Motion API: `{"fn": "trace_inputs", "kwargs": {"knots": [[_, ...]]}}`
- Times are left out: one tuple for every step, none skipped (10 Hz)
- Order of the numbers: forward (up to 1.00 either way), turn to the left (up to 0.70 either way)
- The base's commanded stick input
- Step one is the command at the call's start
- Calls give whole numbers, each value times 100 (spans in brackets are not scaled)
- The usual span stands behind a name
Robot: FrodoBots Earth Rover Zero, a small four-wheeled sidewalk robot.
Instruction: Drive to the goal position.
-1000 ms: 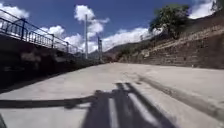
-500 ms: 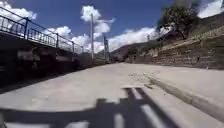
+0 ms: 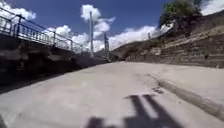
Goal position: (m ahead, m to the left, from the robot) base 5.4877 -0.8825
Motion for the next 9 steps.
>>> {"fn": "trace_inputs", "kwargs": {"knots": [[100, -1], [100, -1], [100, -1], [100, -1], [100, -1], [100, -1], [100, -1], [100, -1], [100, -1]]}}
